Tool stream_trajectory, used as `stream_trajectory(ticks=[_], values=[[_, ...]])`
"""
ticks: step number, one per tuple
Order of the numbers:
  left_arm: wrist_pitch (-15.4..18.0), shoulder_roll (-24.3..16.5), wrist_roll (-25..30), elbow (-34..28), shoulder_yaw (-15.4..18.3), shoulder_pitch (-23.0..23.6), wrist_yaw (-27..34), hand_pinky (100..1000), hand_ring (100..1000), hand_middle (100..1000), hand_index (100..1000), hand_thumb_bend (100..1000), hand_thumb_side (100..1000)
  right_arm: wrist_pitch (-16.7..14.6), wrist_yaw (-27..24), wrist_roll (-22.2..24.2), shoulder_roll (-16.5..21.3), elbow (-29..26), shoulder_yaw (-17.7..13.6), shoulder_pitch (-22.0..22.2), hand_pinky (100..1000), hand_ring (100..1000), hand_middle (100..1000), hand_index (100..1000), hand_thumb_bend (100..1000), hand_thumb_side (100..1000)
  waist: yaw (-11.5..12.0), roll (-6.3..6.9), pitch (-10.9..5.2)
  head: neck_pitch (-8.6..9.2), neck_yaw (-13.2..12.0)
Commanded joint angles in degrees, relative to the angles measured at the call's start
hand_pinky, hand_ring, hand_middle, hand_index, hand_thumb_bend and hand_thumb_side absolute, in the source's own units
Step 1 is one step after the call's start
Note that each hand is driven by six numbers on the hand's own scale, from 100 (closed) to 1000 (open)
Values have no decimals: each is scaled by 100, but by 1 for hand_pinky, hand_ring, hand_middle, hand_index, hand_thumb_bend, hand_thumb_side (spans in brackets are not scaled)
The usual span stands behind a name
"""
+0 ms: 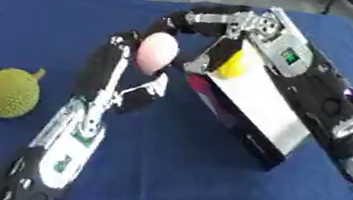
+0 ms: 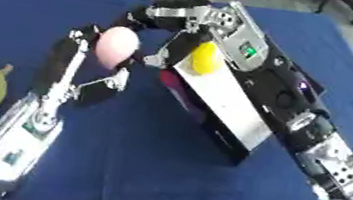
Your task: Pick up the objects with one hand, pass them to the other hand, and then place them into the box on the other side of the table.
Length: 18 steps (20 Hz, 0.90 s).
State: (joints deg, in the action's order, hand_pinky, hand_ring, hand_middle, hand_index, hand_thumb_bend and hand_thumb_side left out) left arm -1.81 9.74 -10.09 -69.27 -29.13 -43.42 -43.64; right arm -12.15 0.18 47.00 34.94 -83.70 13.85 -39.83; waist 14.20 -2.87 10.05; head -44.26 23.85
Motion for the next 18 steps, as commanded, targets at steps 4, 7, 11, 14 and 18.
stream_trajectory(ticks=[4, 7, 11, 14, 18], values=[[35, 132, -67, 0, 21, -116, -59, 769, 738, 623, 645, 100, 329, 59, -51, -20, 84, -71, -41, -107, 931, 1000, 844, 808, 100, 142, -8, -71, -7, 14, 25], [21, 135, -133, 2, 19, -110, -46, 768, 737, 621, 655, 100, 322, 103, -130, -42, 87, -58, -46, -91, 924, 1000, 835, 795, 100, 162, -18, -67, -5, 14, 40], [-7, 147, -189, 15, 8, -105, -16, 767, 735, 621, 668, 100, 296, 238, -235, -76, 95, -64, -39, -83, 911, 1000, 796, 756, 100, 199, -26, -61, -4, 14, 43], [-47, 165, -221, 30, 3, -101, -7, 765, 735, 621, 678, 100, 273, 384, -339, -193, 102, -92, -43, -65, 901, 1000, 777, 734, 100, 215, -31, -64, -1, 14, 29], [-154, 156, -311, 40, 8, -102, -36, 768, 737, 623, 750, 255, 334, 402, -402, -238, 129, -174, -28, -38, 902, 1000, 770, 720, 100, 226, -38, -75, 0, 14, 19]])
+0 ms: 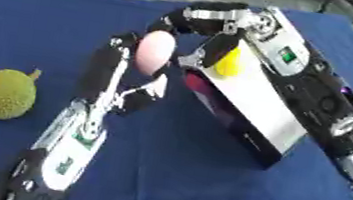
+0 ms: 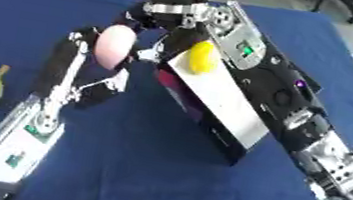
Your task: Pick up the objects with one hand, pass them to the other hand, and then place them into the box on the other side of the table.
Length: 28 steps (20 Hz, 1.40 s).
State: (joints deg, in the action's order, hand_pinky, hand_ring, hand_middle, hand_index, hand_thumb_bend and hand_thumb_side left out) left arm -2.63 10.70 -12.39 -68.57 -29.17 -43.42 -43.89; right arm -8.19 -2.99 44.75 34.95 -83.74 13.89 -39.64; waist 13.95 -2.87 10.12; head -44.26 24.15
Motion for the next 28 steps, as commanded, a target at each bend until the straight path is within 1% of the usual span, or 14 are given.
stream_trajectory(ticks=[1, 3, 8, 11, 14, 16, 22, 28], values=[[-149, 58, -135, -17, 24, -101, -46, 771, 741, 625, 776, 329, 372, -6, -90, -9, 131, -186, -38, -51, 901, 1000, 769, 718, 100, 228, -12, -78, -6, 14, -18], [-358, 59, -262, 26, 43, -95, -118, 775, 749, 638, 815, 410, 425, -16, -101, -14, 136, -204, -52, -46, 902, 1000, 767, 715, 100, 228, -12, -81, -4, 14, -28], [-911, 84, -542, 122, 77, -78, -138, 773, 758, 656, 826, 528, 468, -94, -129, -46, 158, -275, -78, -40, 899, 1000, 764, 708, 100, 225, -25, -83, -6, 14, -40], [-1180, 85, -768, 127, 92, -78, -85, 768, 753, 649, 818, 586, 482, -127, -133, -77, 176, -293, -84, -34, 898, 1000, 761, 703, 100, 231, -33, -76, -8, 14, -36], [-1392, 81, -954, 139, 88, -77, -81, 766, 753, 648, 817, 611, 496, -129, -146, -96, 193, -301, -93, -26, 897, 1000, 759, 699, 100, 232, -42, -68, -11, 14, -31], [-1470, 76, -1004, 150, 75, -78, -88, 766, 754, 648, 817, 620, 506, -119, -154, -107, 206, -299, -105, -19, 896, 1000, 757, 696, 100, 232, -51, -64, -13, 14, -25], [-1520, 62, -1027, 184, 69, -60, -76, 768, 755, 649, 818, 632, 522, -72, -184, -181, 264, -282, -182, 12, 895, 1000, 757, 694, 100, 228, -82, -56, -16, 14, -10], [-1506, -6, -1113, 165, 109, -16, -4, 766, 752, 644, 817, 607, 528, -31, -413, -548, 550, -302, -439, 86, 893, 1000, 759, 694, 100, 214, -171, -58, -51, 14, 0]])
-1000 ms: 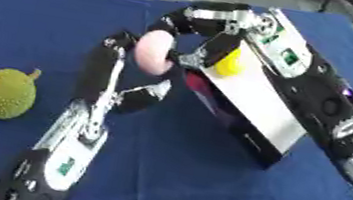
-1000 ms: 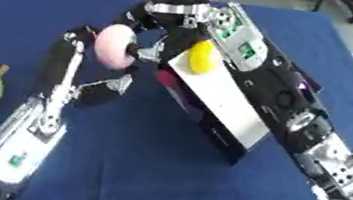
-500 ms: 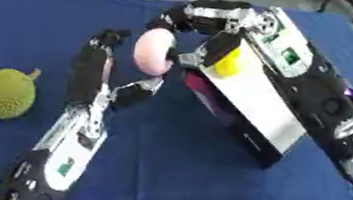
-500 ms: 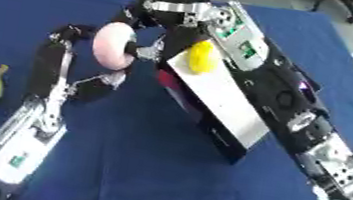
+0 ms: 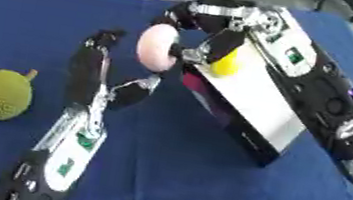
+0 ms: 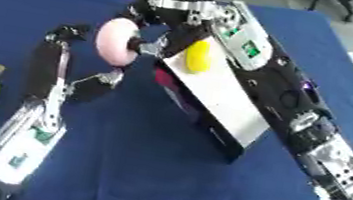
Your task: Pick up the objects with one hand, pass them to the other hand, and then place them into the box on the other side of the table.
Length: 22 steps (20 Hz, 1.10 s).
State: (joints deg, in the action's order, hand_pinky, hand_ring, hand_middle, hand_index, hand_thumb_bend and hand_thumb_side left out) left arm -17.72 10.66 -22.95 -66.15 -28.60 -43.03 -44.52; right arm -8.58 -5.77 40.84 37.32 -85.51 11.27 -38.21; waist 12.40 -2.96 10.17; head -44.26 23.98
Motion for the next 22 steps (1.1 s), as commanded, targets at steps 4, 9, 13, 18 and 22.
stream_trajectory(ticks=[4, 9, 13, 18, 22], values=[[22, -179, -142, -205, 76, 50, 194, 767, 745, 633, 818, 565, 522, 89, -330, -506, 551, -49, -442, 129, 895, 1000, 764, 701, 100, 187, -145, -17, -130, 14, 24], [-31, -475, -151, -486, 76, 170, 340, 770, 745, 632, 816, 568, 512, 240, -523, -853, 770, 63, -732, 387, 899, 1000, 773, 712, 100, 167, -301, 78, -233, 14, 89], [-132, -692, -55, -740, 85, 263, 377, 772, 747, 634, 813, 562, 511, 414, -660, -978, 898, 177, -964, 614, 903, 1000, 782, 724, 100, 152, -398, 164, -299, 14, 250], [-249, -885, 88, -831, 106, 314, 365, 775, 752, 644, 814, 577, 518, 595, -754, -1138, 1052, 314, -1216, 892, 905, 1000, 793, 738, 100, 148, -471, 263, -359, 14, 349], [-298, -1024, 151, -930, 123, 376, 376, 776, 754, 648, 816, 585, 517, 589, -643, -1338, 1151, 473, -1358, 1042, 902, 1000, 798, 742, 100, 153, -529, 347, -392, 14, 323]])
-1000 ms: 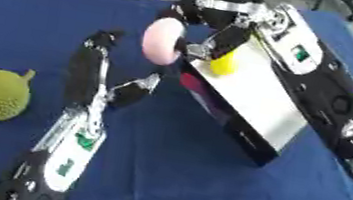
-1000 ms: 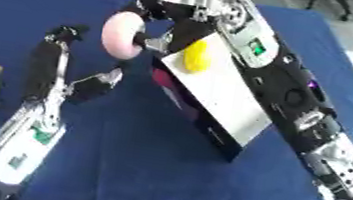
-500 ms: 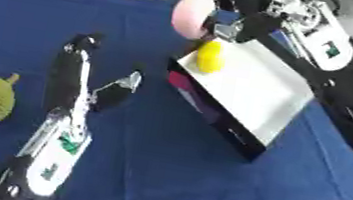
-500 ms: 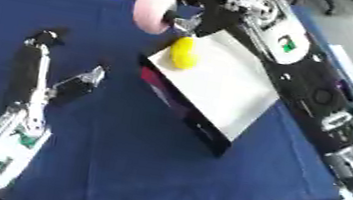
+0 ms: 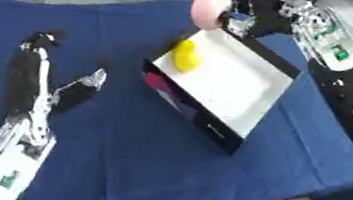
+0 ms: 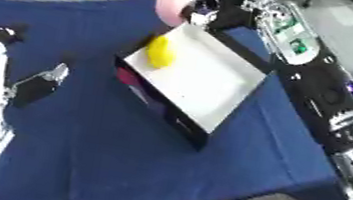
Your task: Pick up the objects with one hand, pass them to the other hand, and then place them into the box on the other side of the table.
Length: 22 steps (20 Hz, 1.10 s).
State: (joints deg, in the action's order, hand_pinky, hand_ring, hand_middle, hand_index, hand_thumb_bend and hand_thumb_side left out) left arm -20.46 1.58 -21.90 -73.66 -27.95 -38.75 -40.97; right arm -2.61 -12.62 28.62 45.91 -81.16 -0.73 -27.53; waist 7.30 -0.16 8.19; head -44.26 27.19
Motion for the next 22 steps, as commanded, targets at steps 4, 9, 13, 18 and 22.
stream_trajectory(ticks=[4, 9, 13, 18, 22], values=[[-79, -253, 104, -327, 64, -8, 60, 777, 756, 652, 817, 589, 514, -81, 245, -248, 332, 187, -205, 52, 900, 1000, 804, 747, 100, 155, -49, 143, -212, 14, -13], [-140, -340, 150, -468, 74, 17, 119, 777, 757, 654, 819, 587, 517, -270, 583, -274, 339, 300, -208, 145, 895, 1000, 827, 768, 100, 156, -79, 209, -216, 14, -43], [-145, -320, 106, -364, 97, 48, 133, 779, 758, 657, 820, 585, 525, -512, 945, -98, 258, 350, -195, 205, 893, 1000, 868, 806, 100, 157, -86, 225, -201, 14, -35], [-133, -308, 54, -308, 110, 55, 152, 779, 759, 658, 823, 591, 528, -976, 1456, 188, 213, 440, -158, 256, 922, 1000, 1000, 927, 100, 115, -99, 248, -191, 14, -66], [-135, -321, 41, -330, 111, 54, 164, 779, 759, 658, 824, 595, 528, -1316, 1710, 384, 189, 500, -162, 278, 972, 1000, 1000, 1000, 100, 109, -117, 266, -180, 14, -105]])
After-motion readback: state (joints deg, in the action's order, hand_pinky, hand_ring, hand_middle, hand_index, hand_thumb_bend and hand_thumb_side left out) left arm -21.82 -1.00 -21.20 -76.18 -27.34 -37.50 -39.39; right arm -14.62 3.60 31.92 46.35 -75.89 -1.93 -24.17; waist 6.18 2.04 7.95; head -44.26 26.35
